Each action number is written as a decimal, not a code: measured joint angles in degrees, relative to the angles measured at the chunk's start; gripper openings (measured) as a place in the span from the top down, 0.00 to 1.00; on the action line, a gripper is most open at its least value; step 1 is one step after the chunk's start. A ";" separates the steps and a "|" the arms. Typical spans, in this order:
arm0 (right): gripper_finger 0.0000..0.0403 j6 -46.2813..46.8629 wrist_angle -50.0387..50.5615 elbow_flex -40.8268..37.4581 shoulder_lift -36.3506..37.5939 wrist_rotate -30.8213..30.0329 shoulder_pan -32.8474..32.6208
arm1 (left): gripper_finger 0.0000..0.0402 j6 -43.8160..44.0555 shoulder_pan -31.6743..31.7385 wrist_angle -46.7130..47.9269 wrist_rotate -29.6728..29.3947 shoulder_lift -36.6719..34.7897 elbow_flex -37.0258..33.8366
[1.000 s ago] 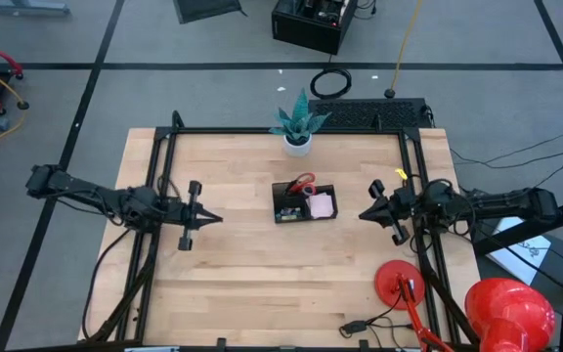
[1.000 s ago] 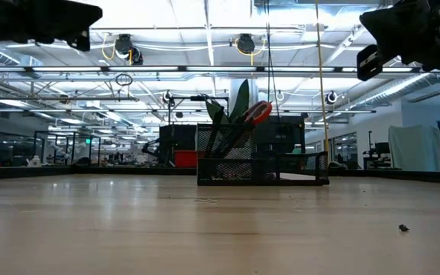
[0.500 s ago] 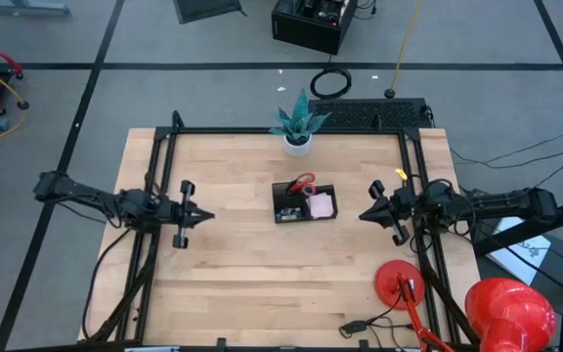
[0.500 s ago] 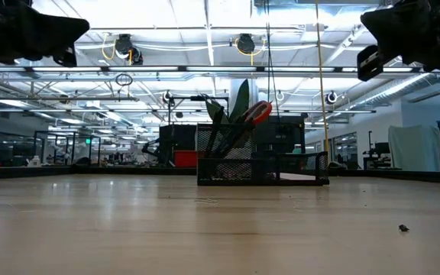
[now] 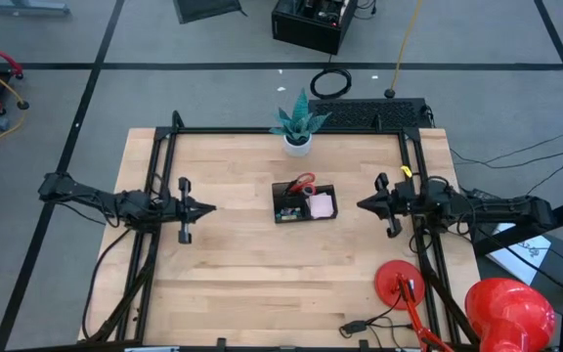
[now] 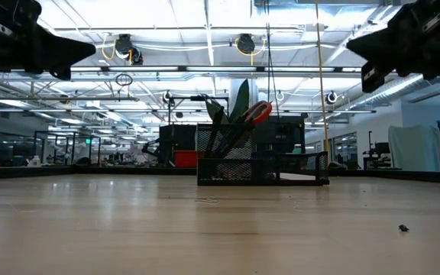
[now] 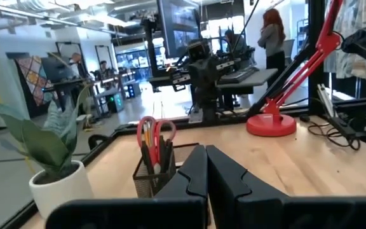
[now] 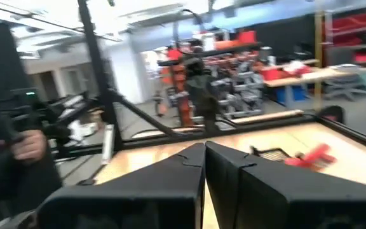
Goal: Pick and place office supplies into organizer
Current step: Return to Home Position
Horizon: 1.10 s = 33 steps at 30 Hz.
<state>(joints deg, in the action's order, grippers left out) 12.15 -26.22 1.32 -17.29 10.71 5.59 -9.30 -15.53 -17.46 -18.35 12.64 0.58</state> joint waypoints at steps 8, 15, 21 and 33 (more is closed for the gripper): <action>0.99 -2.42 7.60 -0.04 0.01 -6.47 -0.05 | 1.00 1.45 0.00 1.94 -0.36 0.02 0.00; 0.99 -2.48 13.67 -0.30 -0.01 -10.85 -0.07 | 1.00 4.55 0.00 4.14 -2.62 0.02 0.00; 0.99 -2.43 18.25 -0.52 -0.03 -11.07 -0.05 | 0.98 7.59 0.00 6.06 -2.73 0.08 0.00; 0.99 5.55 13.94 -0.52 -0.01 -10.55 -0.07 | 0.97 9.72 0.00 10.72 -2.71 0.22 0.00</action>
<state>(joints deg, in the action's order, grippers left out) 17.71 -12.29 0.80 -17.30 0.16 5.52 0.42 -15.53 -6.74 -21.06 12.86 0.58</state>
